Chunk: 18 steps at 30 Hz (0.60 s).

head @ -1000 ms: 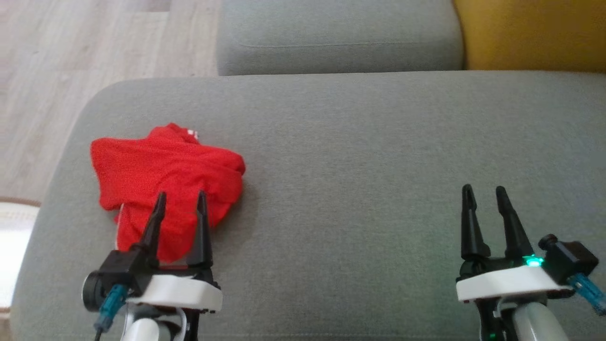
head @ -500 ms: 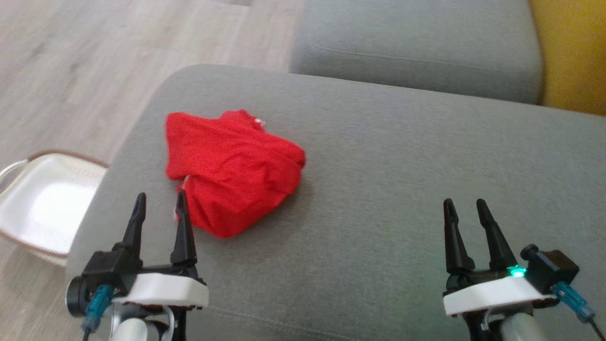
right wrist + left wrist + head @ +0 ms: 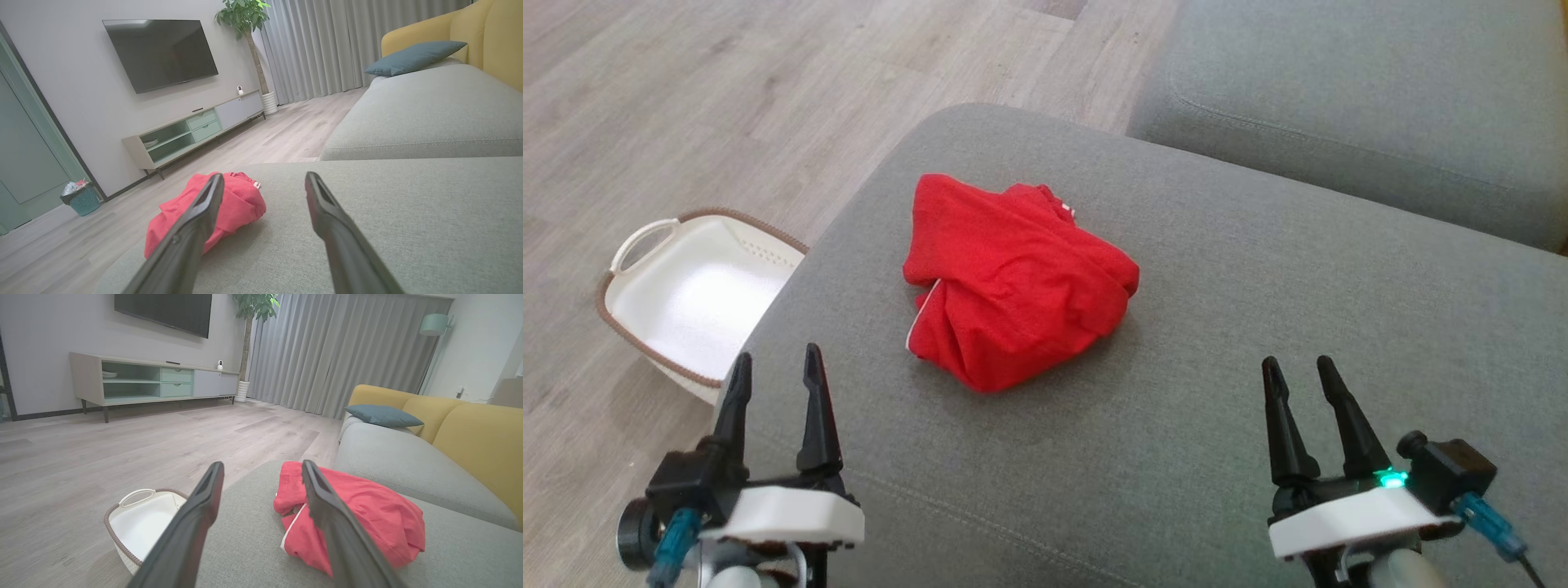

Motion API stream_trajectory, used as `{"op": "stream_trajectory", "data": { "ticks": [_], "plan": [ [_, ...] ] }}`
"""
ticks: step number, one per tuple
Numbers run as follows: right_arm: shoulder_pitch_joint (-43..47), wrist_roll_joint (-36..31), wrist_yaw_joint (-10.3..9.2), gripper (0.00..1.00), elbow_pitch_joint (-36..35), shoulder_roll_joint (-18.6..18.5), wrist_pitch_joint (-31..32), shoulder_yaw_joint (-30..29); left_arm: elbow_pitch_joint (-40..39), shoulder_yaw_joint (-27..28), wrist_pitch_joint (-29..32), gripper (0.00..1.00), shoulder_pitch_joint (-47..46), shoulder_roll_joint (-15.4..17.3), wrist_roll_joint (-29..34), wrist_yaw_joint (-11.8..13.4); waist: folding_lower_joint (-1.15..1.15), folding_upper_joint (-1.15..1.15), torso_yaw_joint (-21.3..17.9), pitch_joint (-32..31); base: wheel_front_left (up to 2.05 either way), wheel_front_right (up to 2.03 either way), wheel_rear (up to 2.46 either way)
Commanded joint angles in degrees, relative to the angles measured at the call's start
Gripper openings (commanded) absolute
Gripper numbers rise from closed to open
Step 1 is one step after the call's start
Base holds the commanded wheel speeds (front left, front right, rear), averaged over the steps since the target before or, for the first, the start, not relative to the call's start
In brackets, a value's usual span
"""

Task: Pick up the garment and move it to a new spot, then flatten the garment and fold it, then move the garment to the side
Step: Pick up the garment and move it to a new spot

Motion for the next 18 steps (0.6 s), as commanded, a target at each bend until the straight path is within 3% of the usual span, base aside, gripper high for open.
{"op": "stream_trajectory", "data": {
  "ticks": [1, 12, 18],
  "plan": [
    [-1.0, 0.3, 0.44, 1.00, -1.6, -0.5, -0.6, 1.2, -2.1, 1.8, -0.5, 1.00, -2.3, -0.1, 0.4, 0.0, 0.00, 0.00, 0.1, 0.0, 0.00, 0.00, 0.00],
    [-1.9, -0.6, 0.44, 1.00, -1.8, -0.5, -0.6, 1.0, -2.6, 5.1, -0.5, 1.00, -3.5, -0.1, -0.3, -0.3, 0.00, 0.00, -3.2, 2.9, 0.00, 0.00, 0.00],
    [-4.6, -2.9, 0.44, 1.00, -3.1, -0.5, -0.6, -2.6, 0.4, 8.0, -0.5, 1.00, -10.0, 0.8, -0.4, -3.3, 0.00, 0.00, -7.2, 9.0, 0.00, 0.00, 0.00]
  ]
}}
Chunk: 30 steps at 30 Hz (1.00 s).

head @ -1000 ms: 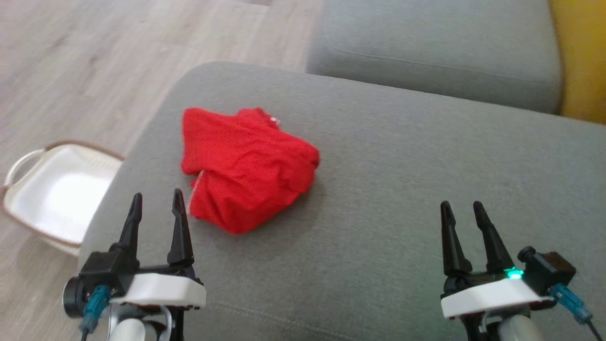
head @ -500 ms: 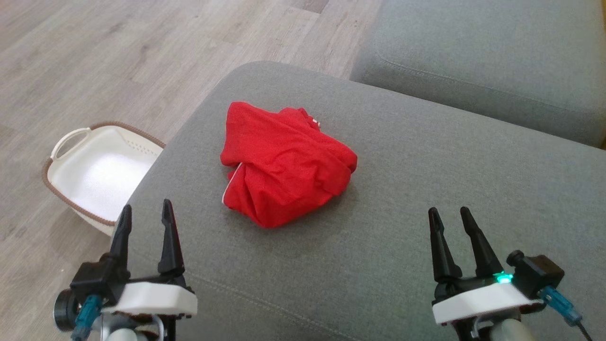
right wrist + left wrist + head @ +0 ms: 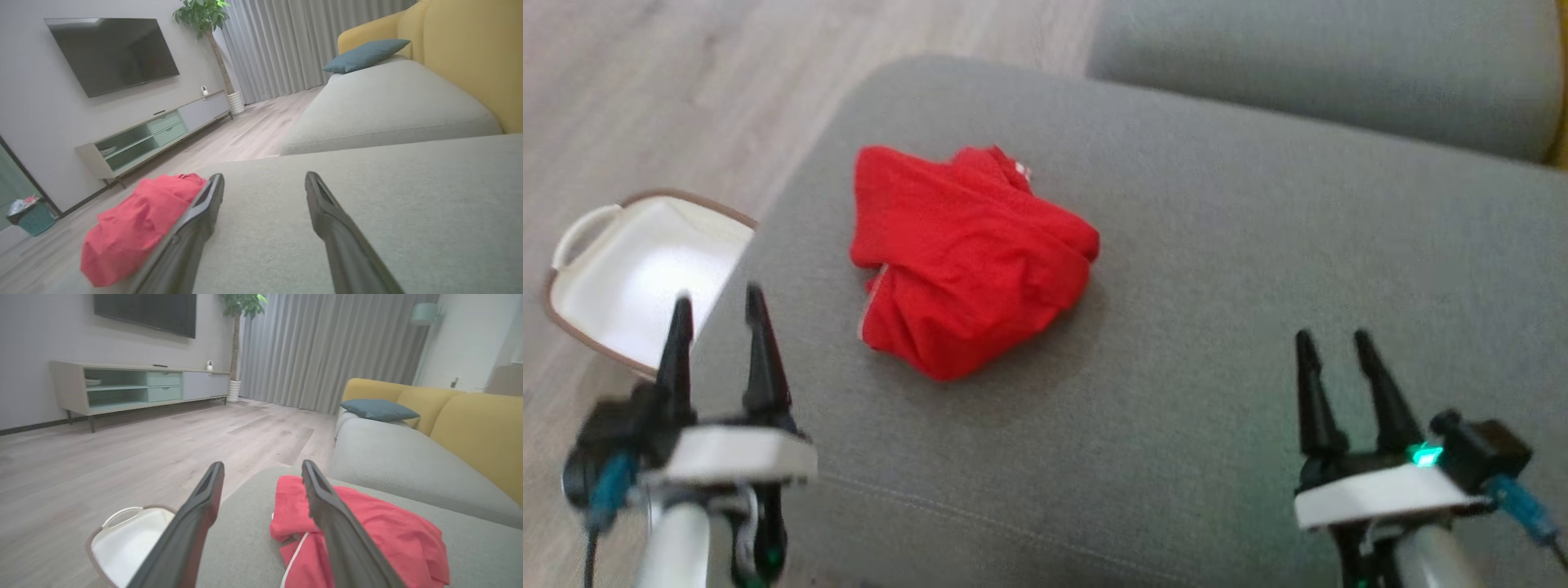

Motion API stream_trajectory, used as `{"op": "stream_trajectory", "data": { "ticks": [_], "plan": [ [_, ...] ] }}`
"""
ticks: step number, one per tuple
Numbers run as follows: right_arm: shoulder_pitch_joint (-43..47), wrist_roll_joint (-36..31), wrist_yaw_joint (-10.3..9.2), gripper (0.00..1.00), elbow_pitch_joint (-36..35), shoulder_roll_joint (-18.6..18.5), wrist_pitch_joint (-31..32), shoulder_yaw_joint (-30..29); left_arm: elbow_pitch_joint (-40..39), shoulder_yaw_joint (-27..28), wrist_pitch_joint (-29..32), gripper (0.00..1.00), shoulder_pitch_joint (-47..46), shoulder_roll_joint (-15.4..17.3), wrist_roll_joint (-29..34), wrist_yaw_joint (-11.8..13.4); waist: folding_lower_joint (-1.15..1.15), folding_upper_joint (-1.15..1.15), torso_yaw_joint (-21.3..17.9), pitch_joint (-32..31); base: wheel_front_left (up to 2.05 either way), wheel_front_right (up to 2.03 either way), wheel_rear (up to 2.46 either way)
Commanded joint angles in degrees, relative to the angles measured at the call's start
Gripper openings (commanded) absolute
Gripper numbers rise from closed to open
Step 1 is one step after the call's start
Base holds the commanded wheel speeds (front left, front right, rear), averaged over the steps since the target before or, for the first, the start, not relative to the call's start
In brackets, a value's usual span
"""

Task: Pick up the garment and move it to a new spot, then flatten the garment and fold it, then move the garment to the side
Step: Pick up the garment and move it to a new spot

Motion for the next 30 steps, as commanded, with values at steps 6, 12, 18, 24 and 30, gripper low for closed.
{"op": "stream_trajectory", "data": {
  "ticks": [6, 12, 18, 24, 30],
  "plan": [
    [-7.3, -2.1, 0.44, 1.00, -4.1, -0.5, -0.6, -4.3, 8.0, -0.4, 4.0, 1.00, -16.5, 4.1, -0.5, -5.8, 0.00, 0.00, -7.5, 9.8, 0.00, 0.00, 0.00],
    [-9.5, -2.0, 0.44, 1.00, -4.7, -0.5, -0.6, -5.6, 16.6, -3.4, 14.7, 1.00, -26.9, 8.3, -0.2, -8.6, 0.00, 0.00, -11.5, 13.5, 0.00, 0.00, 0.00],
    [-10.5, -1.6, 0.44, 1.00, -5.2, -0.5, -0.6, -5.2, 23.6, -5.3, 22.5, 1.00, -32.5, 11.5, 0.2, -9.6, 0.00, 0.00, -13.5, 15.5, 0.00, 0.00, 0.00],
    [-11.5, -1.3, 0.44, 1.00, -5.4, -0.5, -0.6, -5.2, 29.1, -7.1, 26.2, 1.00, -35.9, 13.2, -0.8, -10.2, 0.00, 0.00, -14.5, 17.1, 0.00, 0.00, 0.00],
    [-12.2, -1.5, 0.44, 1.00, -5.4, -0.5, -0.6, -5.3, 32.9, -8.5, 26.5, 0.00, -37.6, 13.5, -2.5, -10.5, 0.00, 0.00, -14.6, 17.7, 0.00, 0.00, 0.00]
  ]
}}
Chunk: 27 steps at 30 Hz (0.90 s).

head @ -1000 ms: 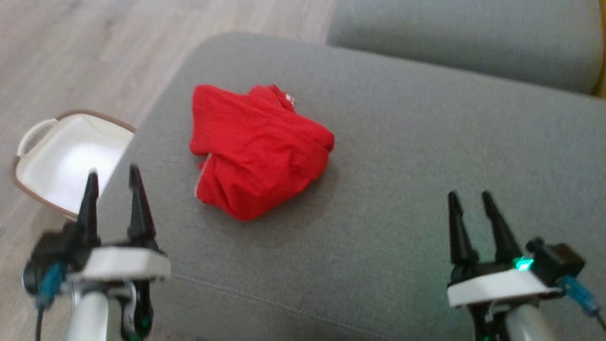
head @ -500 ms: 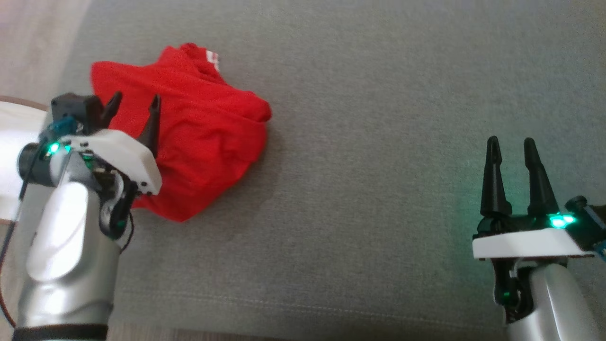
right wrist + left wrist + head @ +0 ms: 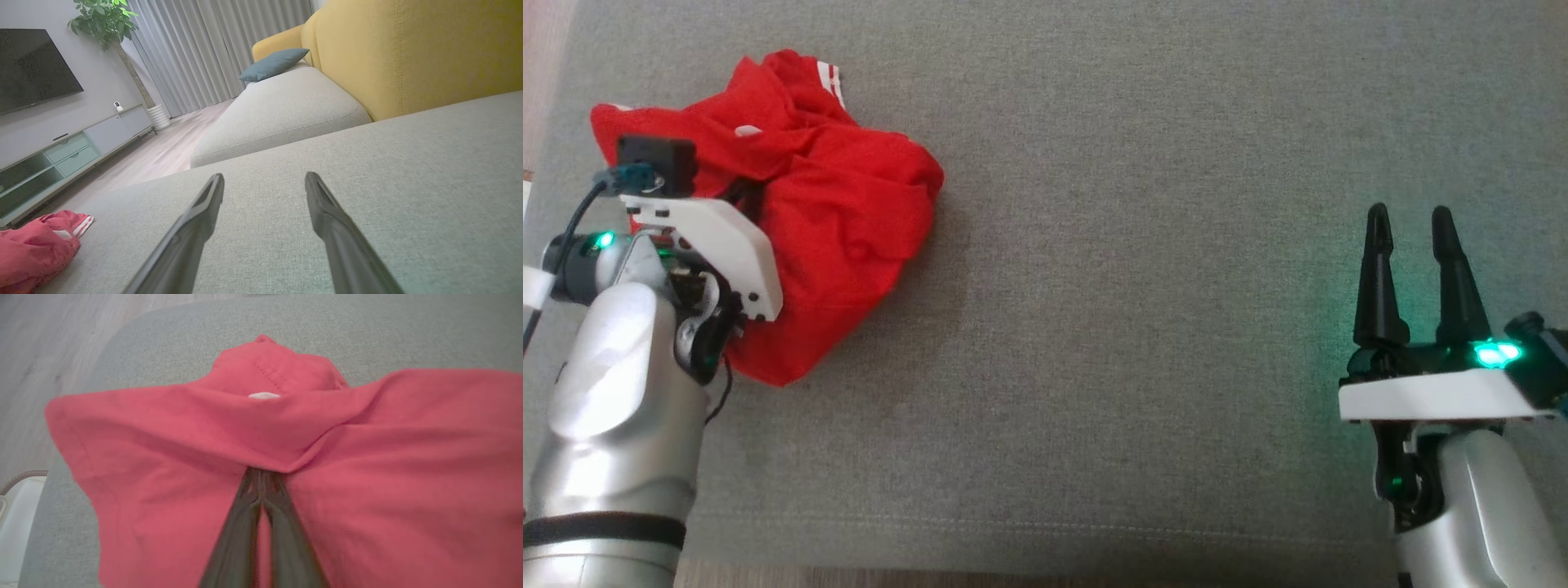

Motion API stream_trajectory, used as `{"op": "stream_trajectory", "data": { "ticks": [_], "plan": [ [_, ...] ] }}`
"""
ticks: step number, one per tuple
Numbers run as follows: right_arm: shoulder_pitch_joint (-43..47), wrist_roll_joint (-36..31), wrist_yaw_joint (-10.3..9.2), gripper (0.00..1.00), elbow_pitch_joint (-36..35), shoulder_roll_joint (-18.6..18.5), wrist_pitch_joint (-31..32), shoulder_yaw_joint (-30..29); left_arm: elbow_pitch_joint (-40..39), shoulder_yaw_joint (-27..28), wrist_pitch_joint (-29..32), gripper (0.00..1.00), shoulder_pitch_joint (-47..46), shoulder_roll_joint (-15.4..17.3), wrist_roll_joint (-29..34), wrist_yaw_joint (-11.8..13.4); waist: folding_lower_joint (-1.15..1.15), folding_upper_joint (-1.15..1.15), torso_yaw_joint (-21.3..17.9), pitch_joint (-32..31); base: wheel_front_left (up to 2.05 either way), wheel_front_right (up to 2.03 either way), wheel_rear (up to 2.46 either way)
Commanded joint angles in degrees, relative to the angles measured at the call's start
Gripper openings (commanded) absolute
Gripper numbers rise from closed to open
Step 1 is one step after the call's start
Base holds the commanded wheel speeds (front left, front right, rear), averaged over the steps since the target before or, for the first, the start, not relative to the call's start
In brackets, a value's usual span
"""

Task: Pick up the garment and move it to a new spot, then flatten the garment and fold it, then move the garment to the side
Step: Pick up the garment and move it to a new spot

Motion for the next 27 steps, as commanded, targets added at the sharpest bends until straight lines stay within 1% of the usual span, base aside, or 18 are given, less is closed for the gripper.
{"op": "stream_trajectory", "data": {
  "ticks": [1, 7, 13, 15, 16, 22, 26, 27],
  "plan": [
    [-1.9, 0.1, 0.44, 1.00, -1.9, -0.3, -0.6, 1.4, -0.8, 1.7, -0.7, 0.00, -2.4, 2.9, -0.4, -0.1, 0.00, 0.00, 0.0, 0.0, 0.00, 0.00, 0.00],
    [-1.6, 0.2, 0.44, 1.00, -1.3, -0.3, -0.6, 1.8, -0.9, 2.5, -6.5, 0.00, -3.6, 3.8, -0.2, 1.2, 0.00, 0.00, 0.2, -1.9, 0.00, 0.00, 0.00],
    [-0.7, 0.9, 0.44, 1.00, -0.5, -0.3, -0.6, 2.3, -4.7, 3.4, -10.4, 0.00, -3.6, 4.8, -0.2, 2.6, 0.00, 0.00, 0.4, -5.6, 0.00, 0.00, 0.00],
    [-0.3, 1.1, 0.44, 1.00, -0.3, -0.3, -0.6, 2.8, -6.9, 4.0, -11.6, 0.00, -3.3, 5.0, -0.5, 3.3, 0.00, 0.00, 0.3, -6.9, 0.00, 0.00, 0.00],
    [0.1, 1.3, 0.44, 1.00, -0.2, -0.3, -0.6, 3.6, -9.7, 4.6, -13.0, 0.00, -3.0, 5.0, -0.6, 4.1, 0.00, 0.00, 0.1, -8.2, 0.00, 0.00, 0.00],
    [1.8, 2.1, 0.44, 1.00, 0.3, -0.3, -0.6, 4.9, -18.8, 6.4, -17.4, 0.00, -1.2, 3.8, -1.5, 7.1, 0.00, 0.00, -0.4, -11.9, 0.00, 0.00, 0.00],
    [2.6, 2.5, 0.44, 1.00, 0.4, -0.3, -0.6, 5.6, -24.3, 7.0, -19.0, 0.00, 0.5, 2.7, -1.8, 8.9, 0.00, 0.00, -0.7, -13.3, 0.00, 0.00, 0.00],
    [2.6, 2.5, 0.44, 1.00, 0.4, -0.3, -0.6, 5.6, -24.3, 7.0, -19.0, 0.00, 0.5, 2.7, -1.8, 8.9, 0.00, 0.00, -0.7, -13.3, 0.00, 0.00, 0.00]
  ]
}}
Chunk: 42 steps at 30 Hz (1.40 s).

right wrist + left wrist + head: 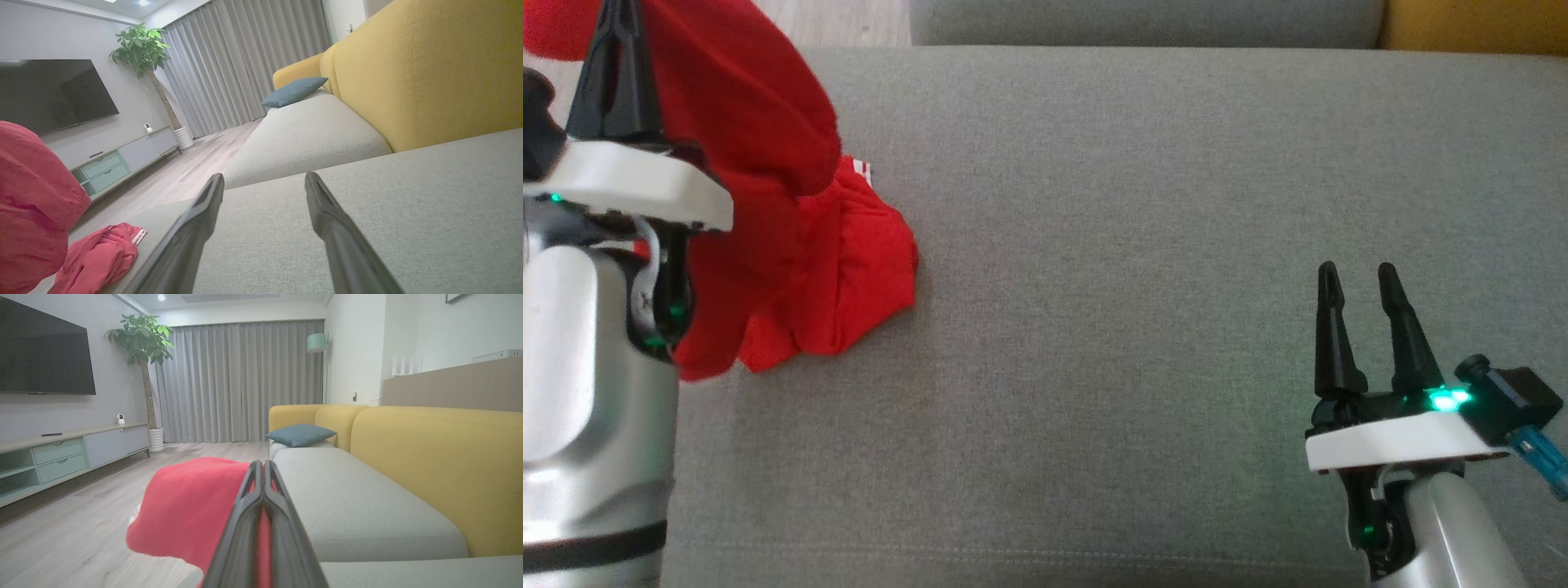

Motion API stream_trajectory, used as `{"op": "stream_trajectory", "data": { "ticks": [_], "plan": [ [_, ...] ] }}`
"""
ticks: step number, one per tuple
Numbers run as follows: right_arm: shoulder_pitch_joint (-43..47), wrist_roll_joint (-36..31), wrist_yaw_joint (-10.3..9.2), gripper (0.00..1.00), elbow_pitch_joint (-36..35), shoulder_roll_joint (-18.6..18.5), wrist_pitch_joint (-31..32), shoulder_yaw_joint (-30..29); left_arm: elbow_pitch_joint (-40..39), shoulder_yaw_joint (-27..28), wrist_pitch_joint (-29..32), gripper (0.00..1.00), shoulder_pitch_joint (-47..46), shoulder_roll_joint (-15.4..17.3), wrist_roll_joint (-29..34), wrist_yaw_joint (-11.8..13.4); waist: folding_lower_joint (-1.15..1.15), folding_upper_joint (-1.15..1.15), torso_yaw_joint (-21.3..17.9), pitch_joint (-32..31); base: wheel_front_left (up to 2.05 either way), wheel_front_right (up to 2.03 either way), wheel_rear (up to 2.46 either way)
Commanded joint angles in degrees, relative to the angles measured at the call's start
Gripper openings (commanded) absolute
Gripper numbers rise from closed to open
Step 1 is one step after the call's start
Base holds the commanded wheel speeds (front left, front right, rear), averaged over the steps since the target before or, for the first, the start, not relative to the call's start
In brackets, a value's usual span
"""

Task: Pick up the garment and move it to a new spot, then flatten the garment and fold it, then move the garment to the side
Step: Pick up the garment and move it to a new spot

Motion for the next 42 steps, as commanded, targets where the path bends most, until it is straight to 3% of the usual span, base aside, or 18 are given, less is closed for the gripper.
{"op": "stream_trajectory", "data": {
  "ticks": [1, 10, 17, 26, 34, 35, 36, 42],
  "plan": [
    [-1.1, 0.2, 0.44, 1.00, -1.8, -0.3, -0.6, 1.5, -2.6, 2.4, -0.5, 0.00, -1.5, 1.8, -0.5, 0.4, 0.00, 0.00, -0.2, -0.4, 0.00, 0.00, 0.00],
    [-1.0, 0.6, 0.44, 1.00, -1.9, -0.3, -0.6, 1.7, -8.7, 1.4, -0.5, 0.00, -0.3, 0.8, -0.5, 1.7, 0.00, 0.00, -1.7, -1.2, 0.00, 0.00, 0.00],
    [-1.6, 0.7, 0.44, 1.00, -3.1, -0.3, -0.6, 2.5, -11.3, -1.7, 1.7, 0.00, -0.5, -0.1, 0.8, 1.8, 0.00, 0.00, -5.7, -1.4, 0.00, 0.00, 0.00],
    [-3.0, 2.1, 0.44, 1.00, -7.3, -0.3, -0.6, 2.7, -9.8, -9.6, 4.5, 0.00, -3.0, -3.5, 5.2, 2.2, 0.00, 0.00, -15.4, 0.6, 0.00, 0.00, 0.00],
    [-4.2, 3.7, 0.44, 1.00, -11.0, -0.3, -0.6, 5.2, 1.4, -15.6, 4.1, 0.00, -7.1, -8.9, 6.9, 2.6, 0.00, 0.00, -26.2, 4.5, 0.00, 0.00, 0.00],
    [-4.2, 4.0, 0.44, 1.00, -11.2, -0.3, -0.6, 5.4, 3.4, -16.4, 3.7, 0.25, -7.8, -9.6, 6.6, 2.4, 0.00, 0.00, -27.3, 4.9, 0.00, 0.00, 0.00],
    [-4.3, 4.2, 0.44, 1.00, -11.2, -0.3, -0.6, 5.6, 5.4, -17.1, 3.2, 1.00, -8.4, -10.2, 6.2, 2.3, 0.00, 0.00, -28.3, 5.2, 0.00, 0.00, 0.00],
    [-3.8, 4.9, 0.44, 1.00, -11.1, -0.3, -0.6, 5.2, 12.1, -22.3, -1.6, 1.00, -11.0, -11.7, 0.4, 1.4, 0.00, 0.00, -30.4, 5.7, 0.00, 0.00, 0.00]
  ]
}}
